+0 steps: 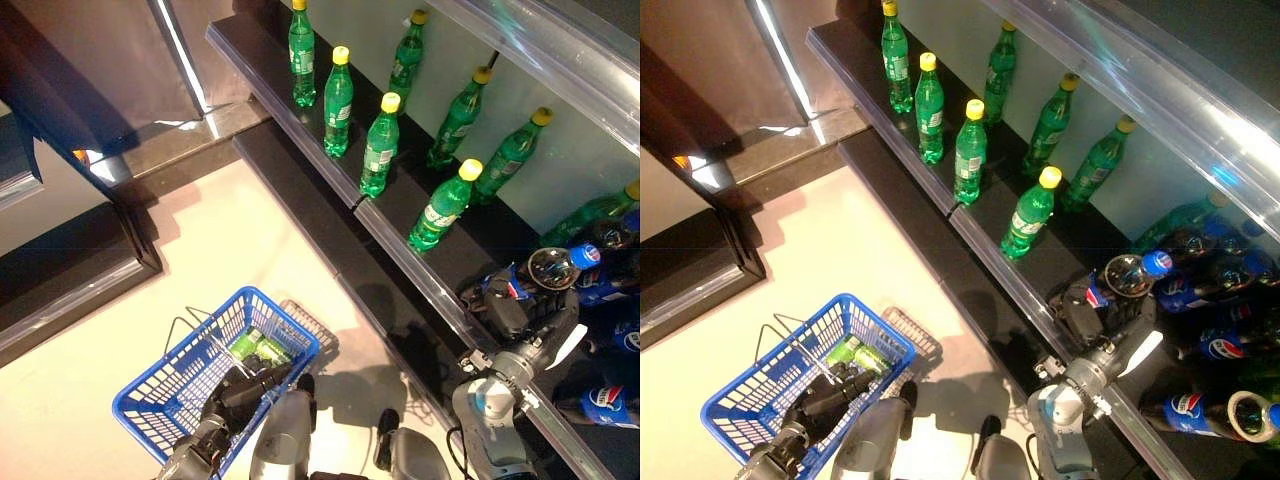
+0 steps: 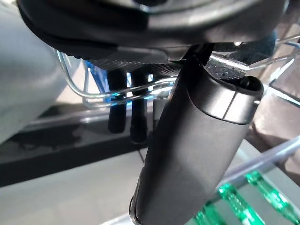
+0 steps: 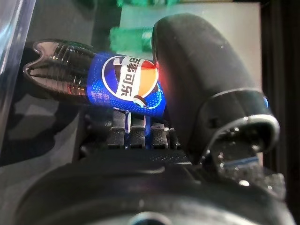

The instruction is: Pick up the drink and place into the basket.

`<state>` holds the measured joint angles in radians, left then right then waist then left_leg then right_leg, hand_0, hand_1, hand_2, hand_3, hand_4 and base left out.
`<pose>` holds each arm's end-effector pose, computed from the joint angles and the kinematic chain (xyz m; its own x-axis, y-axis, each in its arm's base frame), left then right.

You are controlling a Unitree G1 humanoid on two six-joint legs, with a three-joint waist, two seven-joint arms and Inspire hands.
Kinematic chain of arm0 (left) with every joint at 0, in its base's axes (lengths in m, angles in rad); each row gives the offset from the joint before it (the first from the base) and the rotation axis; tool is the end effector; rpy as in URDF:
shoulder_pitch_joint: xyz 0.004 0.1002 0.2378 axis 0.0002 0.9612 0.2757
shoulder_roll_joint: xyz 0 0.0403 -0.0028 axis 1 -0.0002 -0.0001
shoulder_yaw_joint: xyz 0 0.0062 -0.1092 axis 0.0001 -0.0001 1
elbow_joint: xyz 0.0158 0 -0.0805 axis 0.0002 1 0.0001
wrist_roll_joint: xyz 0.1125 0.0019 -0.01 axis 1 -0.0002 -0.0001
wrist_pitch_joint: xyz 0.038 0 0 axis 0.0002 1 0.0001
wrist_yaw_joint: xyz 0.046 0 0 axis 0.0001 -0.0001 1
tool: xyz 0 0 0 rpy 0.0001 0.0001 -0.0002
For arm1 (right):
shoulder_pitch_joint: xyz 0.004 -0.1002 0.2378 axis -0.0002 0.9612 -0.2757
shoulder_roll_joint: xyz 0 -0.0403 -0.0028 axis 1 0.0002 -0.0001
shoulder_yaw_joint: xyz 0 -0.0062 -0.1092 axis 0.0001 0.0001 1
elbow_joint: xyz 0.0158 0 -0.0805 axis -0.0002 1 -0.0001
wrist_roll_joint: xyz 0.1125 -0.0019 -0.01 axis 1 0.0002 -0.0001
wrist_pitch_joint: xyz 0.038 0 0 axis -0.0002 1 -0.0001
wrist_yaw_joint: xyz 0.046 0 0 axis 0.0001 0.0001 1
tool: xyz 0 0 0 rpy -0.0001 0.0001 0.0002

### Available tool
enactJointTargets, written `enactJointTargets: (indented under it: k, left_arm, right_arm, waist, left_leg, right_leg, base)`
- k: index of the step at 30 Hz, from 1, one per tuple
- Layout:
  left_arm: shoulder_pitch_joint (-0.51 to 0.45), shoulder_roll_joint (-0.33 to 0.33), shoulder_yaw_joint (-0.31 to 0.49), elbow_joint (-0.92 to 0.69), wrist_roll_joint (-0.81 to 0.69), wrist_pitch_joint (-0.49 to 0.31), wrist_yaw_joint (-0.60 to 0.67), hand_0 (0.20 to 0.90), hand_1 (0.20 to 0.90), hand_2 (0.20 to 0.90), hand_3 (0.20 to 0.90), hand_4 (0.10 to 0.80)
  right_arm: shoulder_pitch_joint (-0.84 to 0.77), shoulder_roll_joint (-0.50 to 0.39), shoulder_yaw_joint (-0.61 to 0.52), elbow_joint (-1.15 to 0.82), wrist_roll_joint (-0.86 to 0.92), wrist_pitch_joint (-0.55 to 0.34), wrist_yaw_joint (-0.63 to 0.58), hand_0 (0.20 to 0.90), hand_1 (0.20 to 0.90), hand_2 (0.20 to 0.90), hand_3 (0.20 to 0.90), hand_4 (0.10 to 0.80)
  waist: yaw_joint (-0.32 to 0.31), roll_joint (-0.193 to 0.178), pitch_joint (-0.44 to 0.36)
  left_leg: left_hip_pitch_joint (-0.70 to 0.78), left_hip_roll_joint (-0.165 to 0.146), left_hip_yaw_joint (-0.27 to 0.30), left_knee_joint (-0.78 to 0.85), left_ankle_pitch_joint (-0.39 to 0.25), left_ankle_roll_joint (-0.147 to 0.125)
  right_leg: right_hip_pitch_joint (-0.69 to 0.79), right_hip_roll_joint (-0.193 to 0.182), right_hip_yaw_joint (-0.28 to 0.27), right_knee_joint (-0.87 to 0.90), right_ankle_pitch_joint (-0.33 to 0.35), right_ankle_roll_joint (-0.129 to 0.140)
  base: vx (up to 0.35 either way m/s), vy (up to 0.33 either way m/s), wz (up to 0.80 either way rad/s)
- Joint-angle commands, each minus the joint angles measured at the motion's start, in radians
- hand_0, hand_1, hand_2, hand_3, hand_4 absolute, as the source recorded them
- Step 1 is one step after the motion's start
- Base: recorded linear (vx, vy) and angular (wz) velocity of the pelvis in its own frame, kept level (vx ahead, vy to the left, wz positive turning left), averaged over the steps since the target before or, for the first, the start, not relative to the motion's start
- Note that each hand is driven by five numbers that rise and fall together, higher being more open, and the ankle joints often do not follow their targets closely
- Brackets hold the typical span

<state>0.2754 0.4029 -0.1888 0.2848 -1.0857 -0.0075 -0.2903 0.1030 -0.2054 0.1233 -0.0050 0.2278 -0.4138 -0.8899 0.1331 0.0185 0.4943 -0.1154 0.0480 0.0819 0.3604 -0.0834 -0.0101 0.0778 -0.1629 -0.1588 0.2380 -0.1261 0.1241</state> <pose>0.1216 0.2252 -0.0526 0.8976 -0.2066 -0.3893 -0.1105 0.7496 -0.6526 0.1906 -0.1698 0.0358 0.6703 -0.7254 0.1563 0.6845 0.6858 0.2474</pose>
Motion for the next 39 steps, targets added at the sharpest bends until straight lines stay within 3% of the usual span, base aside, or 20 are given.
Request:
enactJointTargets:
  k: [1,16,23,29,39]
  left_arm:
    - [0.054,-0.001,-0.045,-0.335,-0.032,-0.138,-0.143,0.300,0.300,0.300,0.200,0.100]
    - [0.020,-0.005,-0.082,-0.462,-0.026,-0.151,-0.132,0.300,0.300,0.300,0.200,0.100]
    - [-0.017,-0.005,-0.121,-0.526,-0.022,-0.107,-0.178,0.300,0.300,0.300,0.200,0.100]
    - [-0.058,-0.017,-0.188,-0.609,-0.048,-0.064,-0.208,0.300,0.300,0.300,0.200,0.100]
    - [-0.100,-0.007,-0.239,-0.691,-0.081,-0.112,-0.211,0.300,0.300,0.300,0.200,0.100]
  right_arm:
    - [-0.040,-0.128,-0.001,-0.260,-0.097,-0.162,0.118,0.300,0.300,0.300,0.200,0.100]
    - [-0.043,-0.149,0.095,-0.422,0.016,-0.202,0.357,0.300,0.300,0.300,0.200,0.100]
    - [-0.052,-0.159,0.149,-0.497,0.090,-0.191,0.474,0.300,0.300,0.300,0.200,0.100]
    - [-0.083,-0.165,0.222,-0.503,0.097,-0.124,0.532,0.300,0.300,0.300,0.200,0.100]
    - [-0.090,-0.189,0.341,-0.456,0.145,0.044,0.623,0.300,0.300,0.300,0.200,0.100]
  waist:
    - [-0.005,-0.019,-0.173]
    - [-0.025,-0.013,-0.215]
    - [-0.036,-0.010,-0.232]
    - [-0.039,-0.005,-0.241]
    - [-0.046,-0.001,-0.246]
  left_leg:
    - [-0.022,0.104,-0.039,0.059,0.098,-0.108]
    - [0.067,0.100,-0.015,-0.036,0.119,-0.104]
    - [0.086,0.098,-0.015,-0.050,0.117,-0.104]
    - [0.090,0.092,-0.016,-0.051,0.117,-0.104]
    - [0.081,0.083,-0.014,-0.047,0.106,-0.106]
  right_leg:
    - [-0.009,-0.076,-0.045,-0.082,0.206,0.069]
    - [0.013,-0.070,-0.040,-0.095,0.185,0.043]
    - [0.017,-0.066,-0.034,-0.094,0.173,0.033]
    - [0.019,-0.070,-0.031,-0.097,0.169,0.029]
    - [0.010,-0.084,-0.023,-0.101,0.166,0.035]
  base:
    - [-0.019,0.083,-0.06]
    - [-0.031,0.063,-0.01]
    - [-0.015,0.023,0.00]
    - [-0.004,0.010,0.00]
    - [-0.006,0.023,0.00]
